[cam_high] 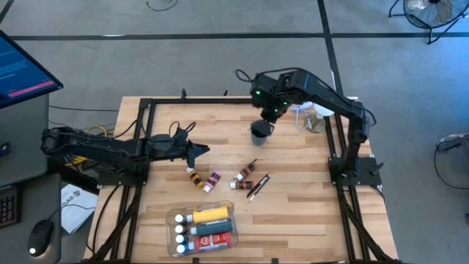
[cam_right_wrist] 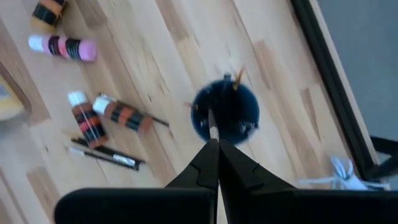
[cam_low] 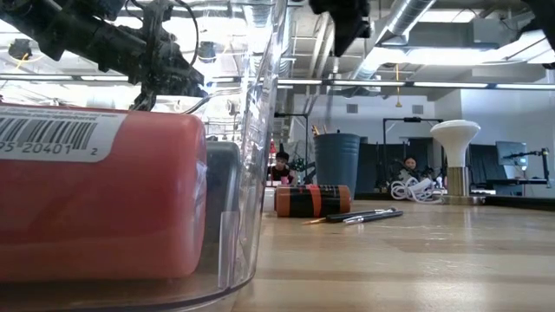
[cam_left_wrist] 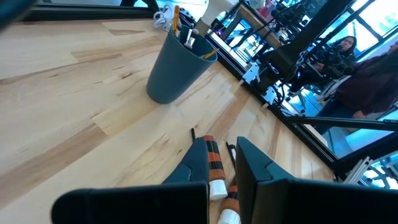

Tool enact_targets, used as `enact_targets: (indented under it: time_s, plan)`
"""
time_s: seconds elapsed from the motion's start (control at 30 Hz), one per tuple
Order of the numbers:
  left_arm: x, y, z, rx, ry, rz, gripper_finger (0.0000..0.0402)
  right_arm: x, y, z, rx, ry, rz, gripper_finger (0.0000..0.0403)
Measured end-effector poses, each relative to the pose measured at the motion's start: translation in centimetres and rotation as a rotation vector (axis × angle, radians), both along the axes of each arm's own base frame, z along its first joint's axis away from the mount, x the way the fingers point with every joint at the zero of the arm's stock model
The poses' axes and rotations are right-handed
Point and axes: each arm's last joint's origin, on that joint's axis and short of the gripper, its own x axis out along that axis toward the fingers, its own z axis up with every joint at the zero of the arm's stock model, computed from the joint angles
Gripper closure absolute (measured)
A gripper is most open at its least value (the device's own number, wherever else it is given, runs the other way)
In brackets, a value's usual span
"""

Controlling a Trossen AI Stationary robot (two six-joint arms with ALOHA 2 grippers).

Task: Pick & Place Paint Supplies
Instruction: Put the paint brush into the blue cup

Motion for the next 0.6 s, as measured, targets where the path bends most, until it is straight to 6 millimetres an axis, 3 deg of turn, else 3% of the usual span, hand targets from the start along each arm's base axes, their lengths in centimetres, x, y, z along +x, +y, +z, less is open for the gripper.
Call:
enact_targets:
  time_s: [0.17, 0.33, 0.6]
  plan:
    - [0.0, 0.0, 0.1, 0.0, -0.006, 0.0, 0.0401, -1.5, 0.4, -0.7, 0.003, 0.051, -0.003, 0.0403]
    - [0.0, 0.0, 0.1, 0.005, -0.005, 0.001, 0.0401, -2.9, 0.4, -0.1, -0.041, 0.048, -0.024, 0.0403]
    - [0.0, 0.0, 0.0, 0.008, -0.003, 0.005, 0.0401, -3.3, 0.3, 0.2, -0.064, 0.041, -0.044, 0.0403]
